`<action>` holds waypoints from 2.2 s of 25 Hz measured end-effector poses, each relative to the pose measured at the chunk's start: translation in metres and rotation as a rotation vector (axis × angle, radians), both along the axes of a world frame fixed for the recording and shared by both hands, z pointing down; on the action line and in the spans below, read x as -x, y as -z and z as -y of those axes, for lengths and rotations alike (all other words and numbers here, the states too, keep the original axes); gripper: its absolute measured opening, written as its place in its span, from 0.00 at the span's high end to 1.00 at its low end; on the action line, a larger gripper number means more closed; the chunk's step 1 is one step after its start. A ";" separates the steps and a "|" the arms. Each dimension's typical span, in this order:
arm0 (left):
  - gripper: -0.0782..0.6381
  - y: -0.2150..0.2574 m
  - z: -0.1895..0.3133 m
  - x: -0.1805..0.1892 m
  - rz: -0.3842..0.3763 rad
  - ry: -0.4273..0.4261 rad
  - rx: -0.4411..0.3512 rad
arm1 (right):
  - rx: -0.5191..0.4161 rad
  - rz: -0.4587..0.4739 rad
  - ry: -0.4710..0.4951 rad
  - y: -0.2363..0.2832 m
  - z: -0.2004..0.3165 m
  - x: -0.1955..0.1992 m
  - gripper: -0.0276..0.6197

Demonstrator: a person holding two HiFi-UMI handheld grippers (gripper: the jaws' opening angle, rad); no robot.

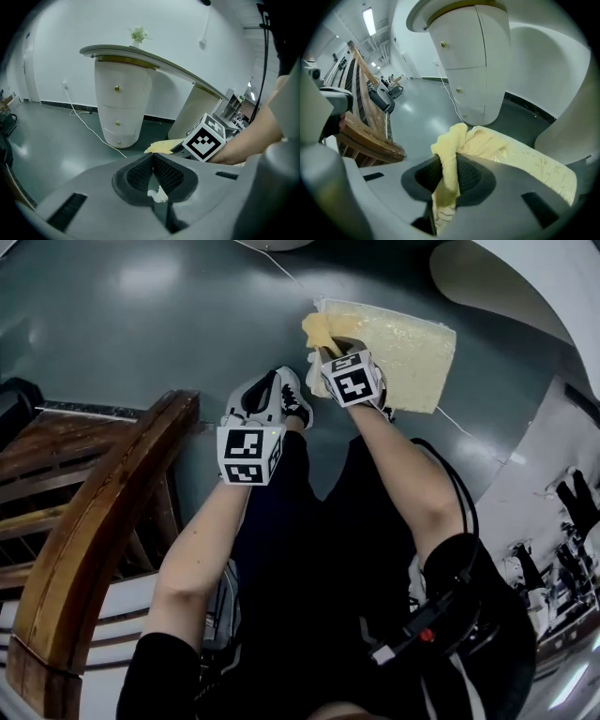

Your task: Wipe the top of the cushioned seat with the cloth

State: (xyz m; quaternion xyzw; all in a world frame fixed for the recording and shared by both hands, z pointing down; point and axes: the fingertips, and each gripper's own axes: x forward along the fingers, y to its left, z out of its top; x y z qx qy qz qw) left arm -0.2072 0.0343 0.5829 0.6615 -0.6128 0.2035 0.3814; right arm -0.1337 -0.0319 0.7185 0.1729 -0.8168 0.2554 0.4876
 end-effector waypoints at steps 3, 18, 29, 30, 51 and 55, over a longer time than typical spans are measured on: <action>0.88 -0.008 -0.009 0.004 0.015 0.015 0.021 | 0.008 -0.007 -0.012 -0.010 0.000 -0.002 0.84; 0.88 -0.007 0.023 -0.039 0.036 -0.049 0.021 | 0.064 0.017 -0.131 -0.013 0.017 -0.058 0.84; 0.88 -0.004 0.047 -0.112 0.084 -0.106 0.009 | 0.080 0.005 -0.206 -0.012 0.045 -0.152 0.84; 0.88 -0.002 0.050 -0.119 0.092 -0.119 0.005 | 0.087 0.007 -0.219 -0.012 0.048 -0.161 0.84; 0.88 -0.004 0.100 -0.218 0.081 -0.126 0.018 | 0.125 0.007 -0.408 -0.014 0.089 -0.325 0.84; 0.88 0.000 0.091 -0.226 0.066 -0.094 0.046 | 0.104 -0.058 -0.412 -0.021 0.096 -0.366 0.85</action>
